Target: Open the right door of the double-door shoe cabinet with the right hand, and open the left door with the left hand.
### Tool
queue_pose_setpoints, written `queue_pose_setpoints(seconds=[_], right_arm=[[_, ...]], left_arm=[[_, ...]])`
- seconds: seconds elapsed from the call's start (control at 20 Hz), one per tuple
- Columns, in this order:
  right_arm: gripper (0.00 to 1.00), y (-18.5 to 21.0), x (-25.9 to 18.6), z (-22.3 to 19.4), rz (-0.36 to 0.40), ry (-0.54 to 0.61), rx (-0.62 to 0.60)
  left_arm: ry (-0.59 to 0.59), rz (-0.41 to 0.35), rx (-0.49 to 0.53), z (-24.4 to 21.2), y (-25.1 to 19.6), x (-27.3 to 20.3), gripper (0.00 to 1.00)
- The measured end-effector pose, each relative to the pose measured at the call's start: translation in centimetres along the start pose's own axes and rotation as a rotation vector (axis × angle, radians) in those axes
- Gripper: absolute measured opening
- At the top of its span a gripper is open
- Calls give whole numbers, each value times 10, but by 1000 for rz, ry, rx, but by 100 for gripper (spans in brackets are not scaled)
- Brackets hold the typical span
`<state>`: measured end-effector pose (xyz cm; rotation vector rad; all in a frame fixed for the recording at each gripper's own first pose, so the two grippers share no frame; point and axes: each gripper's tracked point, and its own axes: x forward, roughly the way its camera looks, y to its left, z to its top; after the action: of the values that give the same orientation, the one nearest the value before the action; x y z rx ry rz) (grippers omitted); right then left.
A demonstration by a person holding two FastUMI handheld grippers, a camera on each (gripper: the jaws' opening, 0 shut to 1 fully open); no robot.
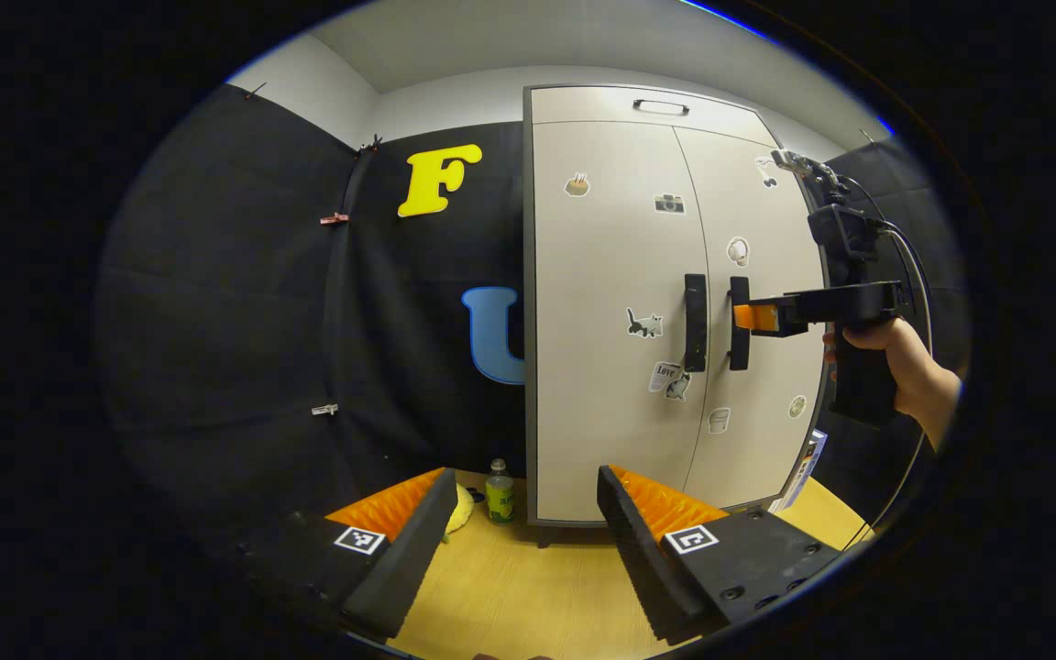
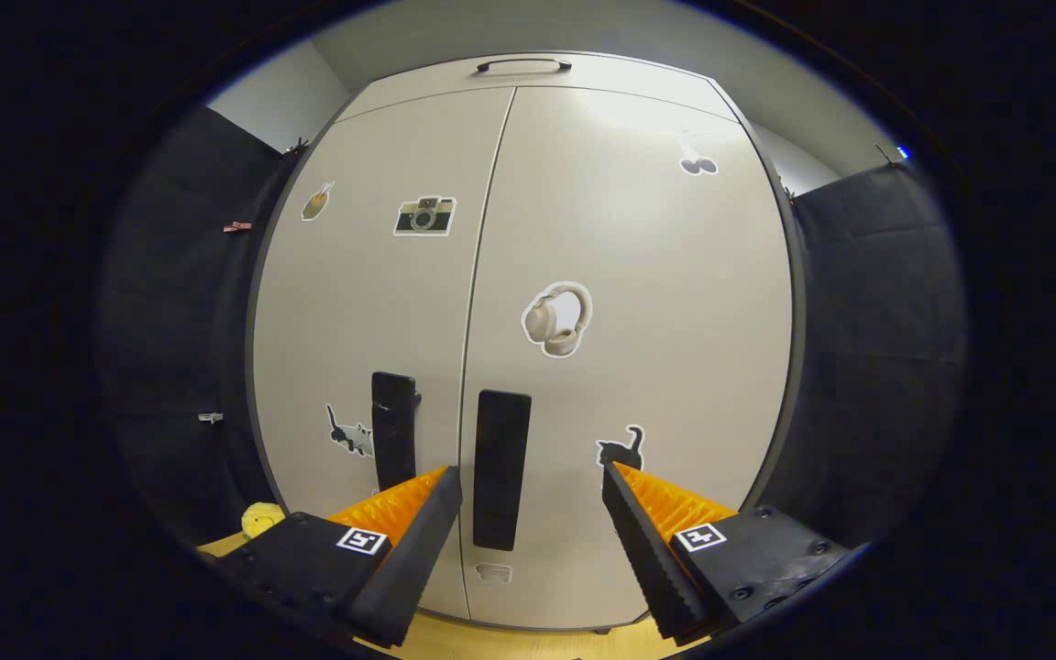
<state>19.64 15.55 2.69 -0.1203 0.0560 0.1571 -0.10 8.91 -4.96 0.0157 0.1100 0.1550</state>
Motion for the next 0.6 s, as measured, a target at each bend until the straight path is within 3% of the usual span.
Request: queue_pose_setpoints(seconds=[0.3,0.35,0.4,0.55,0.6], right_arm=[[95,7,30,-13,-21,36,46],[89,8,31,-13,-24,35,51],[69,10,33,-13,-24,38,60],[57,14,32,-13,-26,53,118],[49,14,33,-15,-27,67,133]], left_arm=[[11,20,3,-2,11,-1,95],[13,20,1,-3,12,-1,95],[15,18,1,-3,13,-1,95],[18,15,-4,-4,13,-1,95],[21,7,-9,-3,12,0,95]])
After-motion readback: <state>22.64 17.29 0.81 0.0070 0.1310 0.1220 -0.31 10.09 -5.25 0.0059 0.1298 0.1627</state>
